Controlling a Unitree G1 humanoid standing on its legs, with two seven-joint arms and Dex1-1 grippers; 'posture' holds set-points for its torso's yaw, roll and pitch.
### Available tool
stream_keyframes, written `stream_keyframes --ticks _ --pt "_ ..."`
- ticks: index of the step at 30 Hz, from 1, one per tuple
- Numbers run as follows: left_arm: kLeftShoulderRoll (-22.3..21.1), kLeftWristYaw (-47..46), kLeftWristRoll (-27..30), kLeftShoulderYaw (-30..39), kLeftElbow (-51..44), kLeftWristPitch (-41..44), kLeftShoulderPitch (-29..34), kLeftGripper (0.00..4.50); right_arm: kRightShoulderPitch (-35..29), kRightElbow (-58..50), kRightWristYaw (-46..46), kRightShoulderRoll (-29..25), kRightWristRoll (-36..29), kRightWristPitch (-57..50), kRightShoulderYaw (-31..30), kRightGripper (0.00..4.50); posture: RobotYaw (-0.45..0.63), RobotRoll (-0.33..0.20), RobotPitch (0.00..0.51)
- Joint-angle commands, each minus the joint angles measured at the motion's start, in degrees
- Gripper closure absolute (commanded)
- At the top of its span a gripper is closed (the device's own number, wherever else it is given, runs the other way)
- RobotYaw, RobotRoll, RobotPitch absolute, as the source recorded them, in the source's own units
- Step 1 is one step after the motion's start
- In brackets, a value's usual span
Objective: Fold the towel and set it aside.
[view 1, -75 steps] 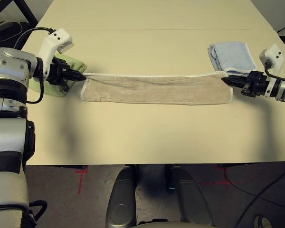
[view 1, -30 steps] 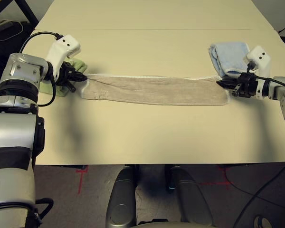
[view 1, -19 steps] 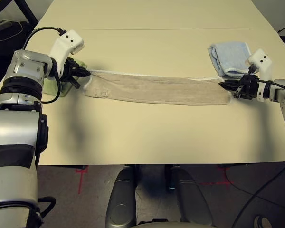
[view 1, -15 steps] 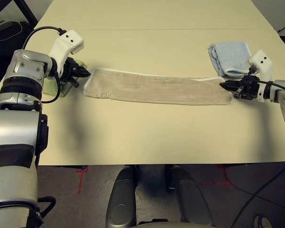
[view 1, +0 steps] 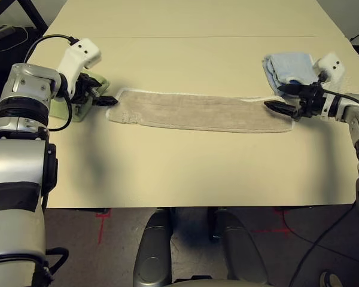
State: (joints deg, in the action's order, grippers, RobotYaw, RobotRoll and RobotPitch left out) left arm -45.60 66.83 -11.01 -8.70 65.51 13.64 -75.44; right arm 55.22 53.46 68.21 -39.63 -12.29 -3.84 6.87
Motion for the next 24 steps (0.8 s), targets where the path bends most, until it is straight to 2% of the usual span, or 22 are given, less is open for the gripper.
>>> stream_keyframes --ticks 1,7,10,14,20,24 --pt "-1.01 4.56 3.05 1.87 -5.93 4.46 1.38 0.00 0.43 -1.08 3.64 0.05 -3.23 -2.07 2.05 0.03 0.11 0.000 0.233" --pt "-1.41 7.76 9.10 5.51 -20.47 13.83 6.84 0.00 1.58 -0.83 -0.80 1.65 -4.94 -3.17 4.30 0.03 0.12 0.000 0.230" --pt "-0.88 6.04 12.17 8.11 -26.57 16.38 9.96 0.00 1.59 -0.68 -3.92 2.58 -5.51 -3.33 5.47 0.03 0.13 0.000 0.223" --pt "0.99 -0.74 16.18 13.09 -33.16 19.20 14.24 0.00 1.19 -0.36 -8.78 4.11 -6.96 -4.00 7.84 0.03 0.14 0.000 0.223" --pt "2.75 -4.50 21.93 17.03 -41.78 20.95 20.84 0.00 -0.36 -1.64 -12.55 6.32 -9.40 -4.19 10.72 0.03 0.15 0.000 0.226" --pt "5.42 -6.92 26.85 20.98 -46.26 18.29 24.74 0.00 -2.34 -3.78 -14.44 7.90 -10.15 -3.36 11.40 0.03 0.15 0.000 0.227"
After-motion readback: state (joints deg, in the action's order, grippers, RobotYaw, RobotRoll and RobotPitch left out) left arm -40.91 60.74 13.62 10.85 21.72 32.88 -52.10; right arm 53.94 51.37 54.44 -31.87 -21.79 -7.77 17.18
